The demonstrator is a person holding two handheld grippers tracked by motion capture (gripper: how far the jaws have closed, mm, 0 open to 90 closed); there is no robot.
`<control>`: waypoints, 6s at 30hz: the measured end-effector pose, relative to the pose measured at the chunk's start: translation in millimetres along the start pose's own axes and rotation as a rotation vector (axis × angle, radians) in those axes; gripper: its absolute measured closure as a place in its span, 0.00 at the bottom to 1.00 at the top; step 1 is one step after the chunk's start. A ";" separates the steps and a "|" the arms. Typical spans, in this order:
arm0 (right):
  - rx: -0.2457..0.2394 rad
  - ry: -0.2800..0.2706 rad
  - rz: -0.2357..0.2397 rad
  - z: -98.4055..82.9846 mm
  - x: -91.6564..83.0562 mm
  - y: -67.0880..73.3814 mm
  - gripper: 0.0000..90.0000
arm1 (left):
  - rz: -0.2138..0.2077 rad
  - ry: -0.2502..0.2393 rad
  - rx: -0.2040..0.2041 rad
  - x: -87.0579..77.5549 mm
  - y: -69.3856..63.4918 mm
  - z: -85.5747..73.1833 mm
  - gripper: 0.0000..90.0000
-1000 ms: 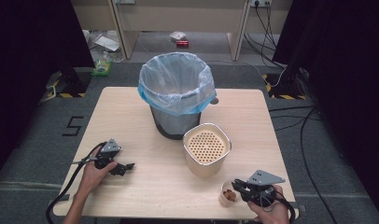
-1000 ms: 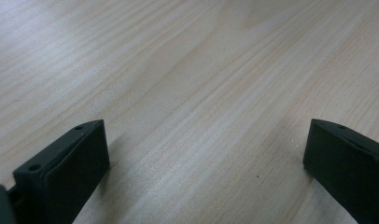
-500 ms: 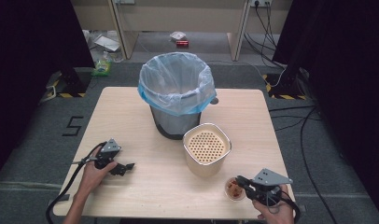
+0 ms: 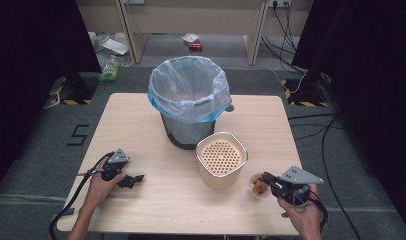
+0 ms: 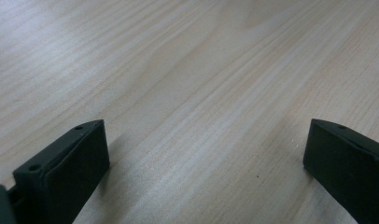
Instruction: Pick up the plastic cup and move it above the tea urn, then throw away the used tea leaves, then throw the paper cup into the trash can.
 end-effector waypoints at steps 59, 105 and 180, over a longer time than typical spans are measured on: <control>-1.242 -0.144 -0.578 127.1 71.7 18.6 0.95 | -0.001 0.001 0.002 -0.1 0.0 -0.1 0.00; -1.458 -0.202 -0.791 129.2 77.5 48.9 0.97 | -0.001 0.000 0.002 -0.1 0.0 -0.1 0.00; -0.162 -0.458 -0.237 290.2 76.3 -61.3 0.96 | -0.001 0.001 0.001 -0.1 0.0 -0.2 0.00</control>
Point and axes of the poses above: each handheld gripper's, and its own axes: x roughly forward along the jaws, z roughly out of its top, y roughly to its left, the point moved 6 cm from there along x, roughly forward along the jaws, and after that the axes turned 11 degrees about -x, right-handed, at the moved point
